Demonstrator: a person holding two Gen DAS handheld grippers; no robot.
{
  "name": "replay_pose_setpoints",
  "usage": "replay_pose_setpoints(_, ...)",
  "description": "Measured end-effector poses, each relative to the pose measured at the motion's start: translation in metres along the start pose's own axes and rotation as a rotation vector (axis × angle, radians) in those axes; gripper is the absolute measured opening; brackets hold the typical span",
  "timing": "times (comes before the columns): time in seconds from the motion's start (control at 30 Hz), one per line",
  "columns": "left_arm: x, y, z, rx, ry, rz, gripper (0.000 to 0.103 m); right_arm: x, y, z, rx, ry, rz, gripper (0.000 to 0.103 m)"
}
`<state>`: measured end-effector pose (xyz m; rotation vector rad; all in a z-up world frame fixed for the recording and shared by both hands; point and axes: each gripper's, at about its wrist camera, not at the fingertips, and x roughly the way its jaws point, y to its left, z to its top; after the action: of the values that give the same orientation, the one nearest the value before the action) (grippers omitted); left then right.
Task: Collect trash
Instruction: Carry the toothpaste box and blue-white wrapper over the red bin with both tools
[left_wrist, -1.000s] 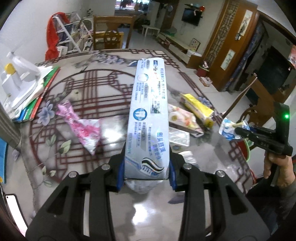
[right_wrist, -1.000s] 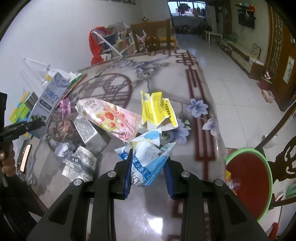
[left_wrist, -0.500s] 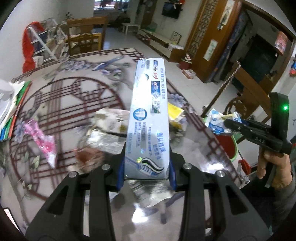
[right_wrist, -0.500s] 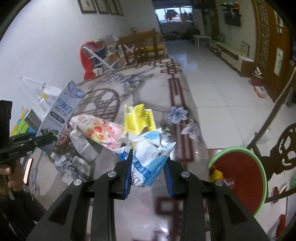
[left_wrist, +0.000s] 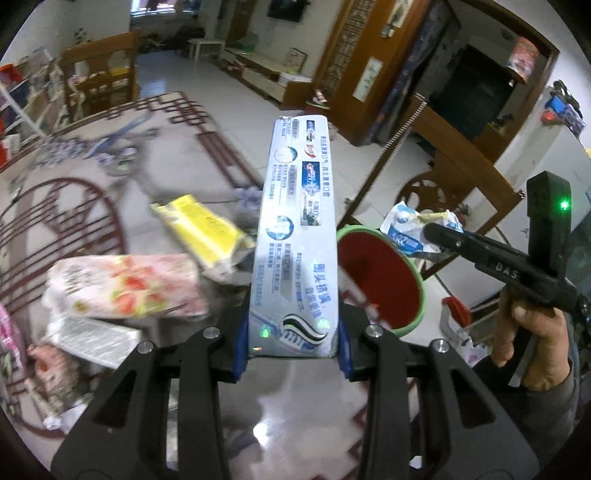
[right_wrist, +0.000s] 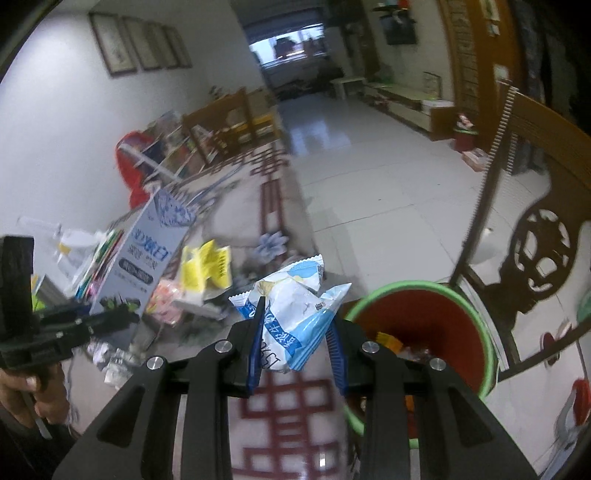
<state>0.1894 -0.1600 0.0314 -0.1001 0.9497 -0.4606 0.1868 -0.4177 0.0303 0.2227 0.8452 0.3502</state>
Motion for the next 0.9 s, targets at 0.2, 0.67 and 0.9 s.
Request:
replay_pose_setpoints(0.2, 0.031, -0.034, 0.013, 0.032, 0.032, -0.069, 0.035, -0.019, -0.035, 0.004, 0.073, -0.036, -0.053, 0.028)
replay_pose_setpoints(0.67, 0.106, -0.101, 0.025, 0.084, 0.154, -0.206, 0.035, -0.026, -0.098, -0.006, 0.135, 0.005, -0.182, 0.028)
replay_pose_setpoints(0.9, 0.128, -0.111, 0.023, 0.083, 0.203, -0.22, 0.035, -0.024, -0.105, -0.009, 0.127, 0.034, -0.205, 0.028)
